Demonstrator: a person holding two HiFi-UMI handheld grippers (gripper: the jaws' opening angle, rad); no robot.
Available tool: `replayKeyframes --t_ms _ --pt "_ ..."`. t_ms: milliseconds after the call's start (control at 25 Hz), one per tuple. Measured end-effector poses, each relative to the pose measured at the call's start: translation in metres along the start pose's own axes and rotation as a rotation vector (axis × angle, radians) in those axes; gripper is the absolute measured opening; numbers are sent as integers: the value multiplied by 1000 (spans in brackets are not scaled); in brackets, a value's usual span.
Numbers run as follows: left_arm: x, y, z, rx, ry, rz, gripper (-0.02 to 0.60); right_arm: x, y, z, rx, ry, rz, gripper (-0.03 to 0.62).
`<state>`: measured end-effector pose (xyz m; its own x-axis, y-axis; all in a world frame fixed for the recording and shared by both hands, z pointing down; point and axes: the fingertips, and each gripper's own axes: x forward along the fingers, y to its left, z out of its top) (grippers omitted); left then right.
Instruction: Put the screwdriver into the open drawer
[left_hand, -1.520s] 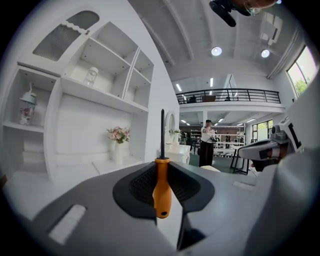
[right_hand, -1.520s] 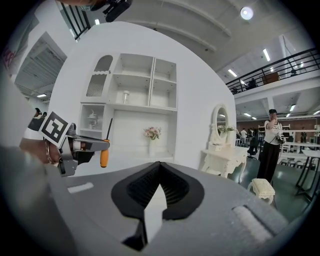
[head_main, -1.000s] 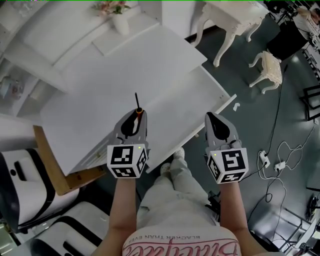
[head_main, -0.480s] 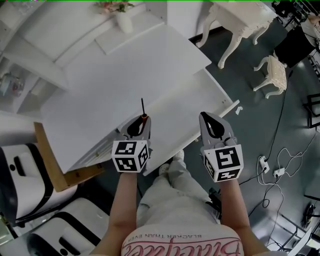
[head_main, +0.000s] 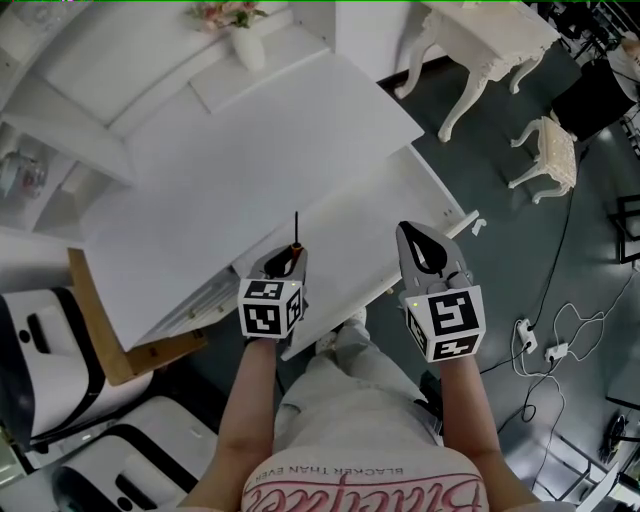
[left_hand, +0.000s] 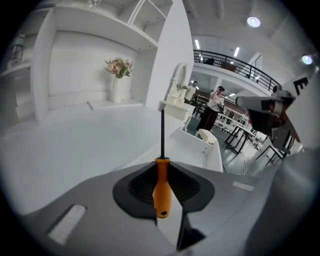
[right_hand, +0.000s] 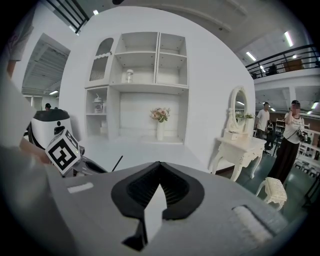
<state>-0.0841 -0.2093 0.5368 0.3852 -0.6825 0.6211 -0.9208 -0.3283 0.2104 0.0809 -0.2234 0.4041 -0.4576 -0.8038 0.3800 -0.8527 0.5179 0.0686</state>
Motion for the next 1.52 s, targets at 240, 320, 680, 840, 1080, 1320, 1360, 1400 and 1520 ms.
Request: replayKeyframes --t_ms 240,320,680,840,1080,1320,1360,1400,1520 --pt "21 1 -17 15 80 -4 89 9 -12 4 7 -5 -6 2" --pt "29 2 -23 19 109 -8 89 11 -14 4 13 -2 -6 2" --pt "64 8 -51 53 265 4 88 20 -28 -5 35 28 -18 2" --pt "76 12 -70 21 331 -4 89 22 -32 -9 39 43 -20 2" --pt "90 18 -95 -49 411 -2 89 25 -32 -15 37 63 -11 2" --pt "99 22 -116 -96 483 5 89 26 -30 -20 38 80 -1 2" --pt "100 22 -119 -100 490 4 89 26 -29 -21 39 83 0 2" --pt "101 23 -121 -104 497 3 89 26 -29 -23 40 87 1 2" --pt "104 23 -126 -113 515 -1 89 26 -27 -26 48 98 6 2"
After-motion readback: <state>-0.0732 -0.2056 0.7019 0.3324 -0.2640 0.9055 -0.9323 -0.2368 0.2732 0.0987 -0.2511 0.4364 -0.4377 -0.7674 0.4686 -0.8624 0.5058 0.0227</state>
